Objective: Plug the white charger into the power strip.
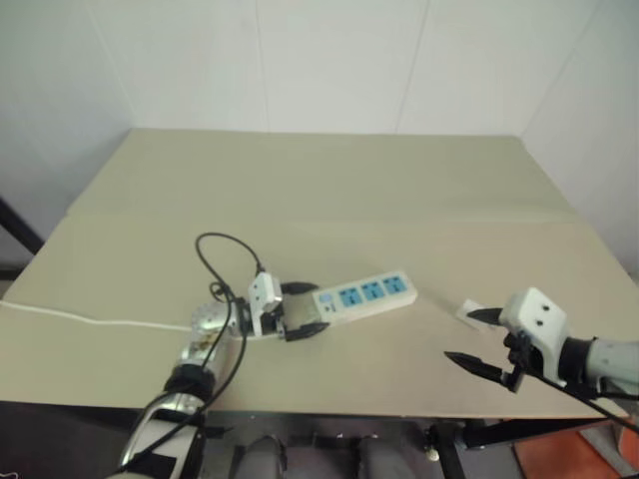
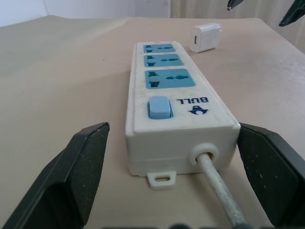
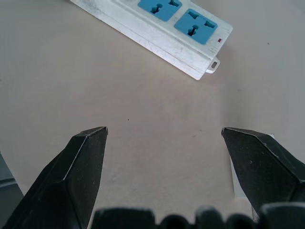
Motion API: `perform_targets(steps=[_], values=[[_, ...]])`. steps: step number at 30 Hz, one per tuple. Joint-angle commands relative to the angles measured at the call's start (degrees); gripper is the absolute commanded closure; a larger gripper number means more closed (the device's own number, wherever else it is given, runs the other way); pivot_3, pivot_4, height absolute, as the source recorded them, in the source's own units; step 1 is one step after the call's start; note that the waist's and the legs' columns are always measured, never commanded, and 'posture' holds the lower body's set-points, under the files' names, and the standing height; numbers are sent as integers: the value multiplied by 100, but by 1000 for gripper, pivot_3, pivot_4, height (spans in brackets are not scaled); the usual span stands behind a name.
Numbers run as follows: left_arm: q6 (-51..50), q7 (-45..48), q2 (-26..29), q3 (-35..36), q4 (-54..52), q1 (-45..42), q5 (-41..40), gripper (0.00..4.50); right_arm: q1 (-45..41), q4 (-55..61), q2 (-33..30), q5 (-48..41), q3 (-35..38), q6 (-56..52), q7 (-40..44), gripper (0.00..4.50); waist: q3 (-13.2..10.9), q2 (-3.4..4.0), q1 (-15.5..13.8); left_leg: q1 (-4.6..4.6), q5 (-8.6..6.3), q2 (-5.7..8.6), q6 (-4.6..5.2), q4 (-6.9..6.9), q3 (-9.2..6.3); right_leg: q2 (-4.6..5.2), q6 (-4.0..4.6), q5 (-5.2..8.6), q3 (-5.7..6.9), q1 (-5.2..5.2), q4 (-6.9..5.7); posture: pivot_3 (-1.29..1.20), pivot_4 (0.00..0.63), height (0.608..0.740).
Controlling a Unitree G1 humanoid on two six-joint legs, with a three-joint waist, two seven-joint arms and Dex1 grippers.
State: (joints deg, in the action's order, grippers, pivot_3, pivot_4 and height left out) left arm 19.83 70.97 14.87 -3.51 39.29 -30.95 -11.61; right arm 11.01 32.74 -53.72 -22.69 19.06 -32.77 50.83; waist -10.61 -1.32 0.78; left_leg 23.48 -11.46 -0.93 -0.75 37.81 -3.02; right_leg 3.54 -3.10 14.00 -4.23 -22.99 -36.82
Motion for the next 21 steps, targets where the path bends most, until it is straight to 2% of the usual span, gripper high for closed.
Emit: perform_targets(steps=[1, 12, 13, 16, 21], values=[[-39, -271, -110, -87, -260, 27, 49, 19, -98, 65, 1, 4, 117, 67, -62, 0, 0, 0, -4, 0, 0, 0, 0, 0, 0, 0, 0, 0, 0, 0, 0, 0, 150, 740], [-278, -551, -135, -276, -431, 147, 142, 19, -159, 52, 34, 34, 36, 106, -115, 0, 0, 1, -1, -1, 0, 0, 0, 0, 0, 0, 0, 0, 0, 0, 0, 0, 150, 740], [-285, -581, -135, -269, -420, 142, 139, 399, -165, 51, 33, 31, 35, 106, -117, 0, 0, 1, 0, -2, 0, 0, 0, 0, 0, 0, 0, 0, 0, 2, 1, 0, 150, 740], [-329, -622, -109, -281, -380, 121, 174, 1174, -174, 45, 17, 32, 33, 108, -101, 0, 1, 1, -2, -6, 0, 0, 0, 0, 0, 0, -1, 0, 0, 6, 1, 0, 150, 740], [-546, -470, -44, -347, -496, 149, 129, 1238, -407, -39, -237, -69, 65, -48, 89, 0, 1, 1, 9, -17, 0, 0, 0, 0, 1, 0, -1, 0, 0, 18, 3, 0, 150, 740]])
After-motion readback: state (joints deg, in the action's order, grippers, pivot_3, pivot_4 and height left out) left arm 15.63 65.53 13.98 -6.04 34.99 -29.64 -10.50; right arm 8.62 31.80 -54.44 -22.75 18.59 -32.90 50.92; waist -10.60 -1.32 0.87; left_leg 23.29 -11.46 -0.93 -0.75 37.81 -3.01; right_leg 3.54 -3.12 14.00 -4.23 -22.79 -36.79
